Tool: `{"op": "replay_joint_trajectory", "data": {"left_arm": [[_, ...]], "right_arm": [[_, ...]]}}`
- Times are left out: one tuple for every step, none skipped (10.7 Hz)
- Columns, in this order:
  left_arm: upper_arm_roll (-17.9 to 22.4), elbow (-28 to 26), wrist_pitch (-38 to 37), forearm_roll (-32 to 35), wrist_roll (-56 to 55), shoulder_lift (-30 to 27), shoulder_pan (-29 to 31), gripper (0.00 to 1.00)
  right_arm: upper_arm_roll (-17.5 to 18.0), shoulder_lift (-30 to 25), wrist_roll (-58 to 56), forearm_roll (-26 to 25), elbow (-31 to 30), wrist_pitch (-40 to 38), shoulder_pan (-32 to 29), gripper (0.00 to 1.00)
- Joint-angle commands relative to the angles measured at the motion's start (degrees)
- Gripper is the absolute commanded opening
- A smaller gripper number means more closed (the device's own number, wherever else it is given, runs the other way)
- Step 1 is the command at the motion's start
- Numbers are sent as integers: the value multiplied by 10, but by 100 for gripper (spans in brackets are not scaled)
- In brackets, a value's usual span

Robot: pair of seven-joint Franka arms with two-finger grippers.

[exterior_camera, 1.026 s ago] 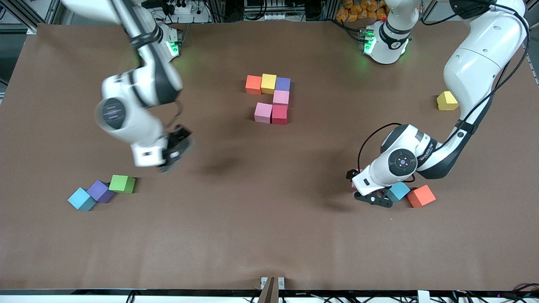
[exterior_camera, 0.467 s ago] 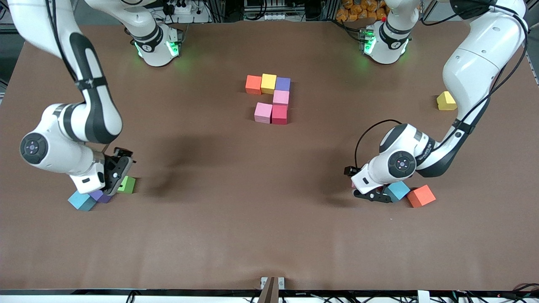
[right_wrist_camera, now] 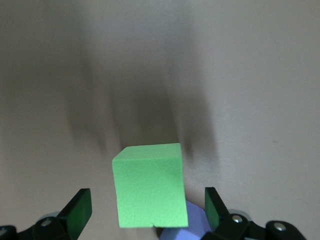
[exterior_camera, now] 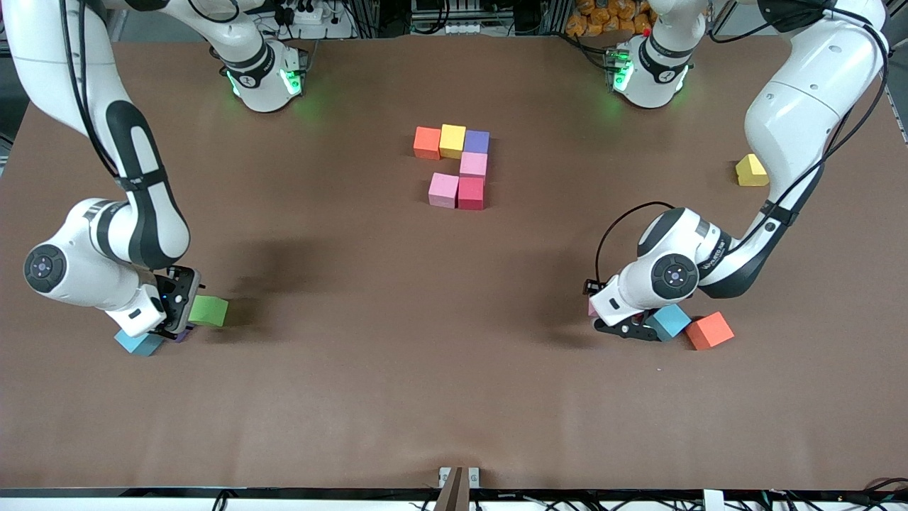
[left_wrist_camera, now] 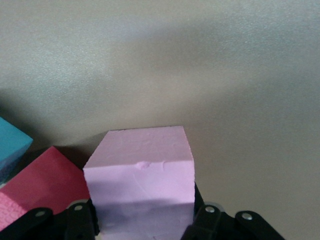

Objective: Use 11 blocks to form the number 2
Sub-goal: 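Carry pink to the stack with the left gripper while the right gripper lifts green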

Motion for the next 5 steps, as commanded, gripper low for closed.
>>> {"op": "replay_joint_trajectory", "data": {"left_arm": [[-5, 8, -7, -16, -12, -13, -12, 17], [-18, 11, -7, -32, -14, -16, -12, 17], [-38, 20, -7, -42, -38, -16, -14, 17], [-52, 31, -7, -44, -79, -15, -33, 17], [-53, 44, -7, -44, -160, -16, -69, 17]], "right_arm": [[12, 26, -43, 37, 15, 3, -20, 100], [12, 35, -44, 46, 13, 3, -25, 100], [12, 41, -48, 52, 12, 4, -29, 100], [12, 45, -55, 65, 12, 4, -29, 100], [12, 47, -61, 73, 12, 7, -29, 100]]}}
